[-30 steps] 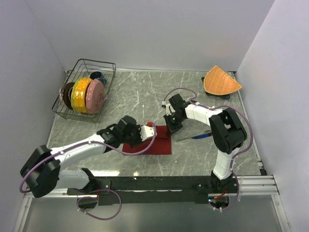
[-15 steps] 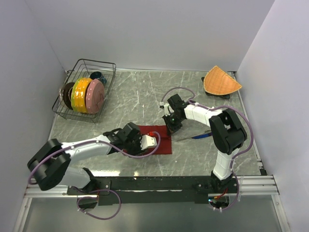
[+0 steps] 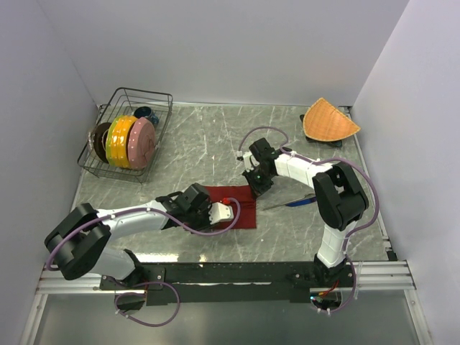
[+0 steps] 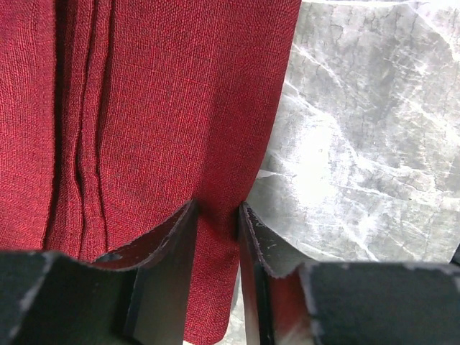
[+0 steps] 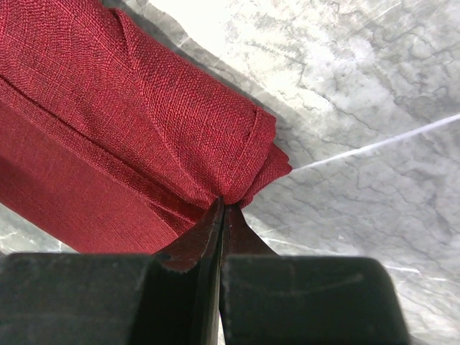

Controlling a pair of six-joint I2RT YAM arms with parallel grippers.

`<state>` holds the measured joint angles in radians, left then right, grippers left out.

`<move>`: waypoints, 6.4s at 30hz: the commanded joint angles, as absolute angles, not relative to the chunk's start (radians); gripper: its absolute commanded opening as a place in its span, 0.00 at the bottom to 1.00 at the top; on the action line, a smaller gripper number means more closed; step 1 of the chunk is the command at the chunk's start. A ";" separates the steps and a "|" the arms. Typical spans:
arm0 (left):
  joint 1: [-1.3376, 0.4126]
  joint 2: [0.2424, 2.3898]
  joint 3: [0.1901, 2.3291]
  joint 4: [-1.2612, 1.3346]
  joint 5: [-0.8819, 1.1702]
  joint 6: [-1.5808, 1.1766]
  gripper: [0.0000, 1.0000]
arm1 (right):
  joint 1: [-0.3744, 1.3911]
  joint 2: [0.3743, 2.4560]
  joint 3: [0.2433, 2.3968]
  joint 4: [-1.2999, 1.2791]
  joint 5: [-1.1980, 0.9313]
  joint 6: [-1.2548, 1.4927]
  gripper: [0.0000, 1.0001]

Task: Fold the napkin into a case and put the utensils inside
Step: Smooth out the 2/3-rectangle-folded napkin at the center of the board, then fold the 2/3-rectangle-folded napkin at the center of the board.

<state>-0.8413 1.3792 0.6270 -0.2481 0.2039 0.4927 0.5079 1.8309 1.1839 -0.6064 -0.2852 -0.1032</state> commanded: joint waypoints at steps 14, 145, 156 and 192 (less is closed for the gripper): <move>-0.635 1.267 0.784 -0.385 0.278 0.500 0.47 | 0.563 1.795 1.180 -0.577 -0.230 -0.115 0.00; -1.006 1.402 0.745 -0.153 0.195 0.445 0.01 | 0.529 1.850 1.138 -0.555 -0.265 -0.098 0.00; -0.789 1.520 0.908 -0.284 0.423 0.436 0.01 | 0.528 1.844 1.147 -0.548 -0.273 -0.101 0.00; -0.445 2.144 1.374 -0.669 0.808 0.235 0.01 | 0.511 1.841 1.256 -0.661 -0.311 -0.147 0.13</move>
<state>-0.4553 2.0930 1.3716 -0.6224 0.8536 0.2264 0.5262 1.8431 1.1927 -0.6048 -0.3038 -0.1211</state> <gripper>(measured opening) 0.025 0.107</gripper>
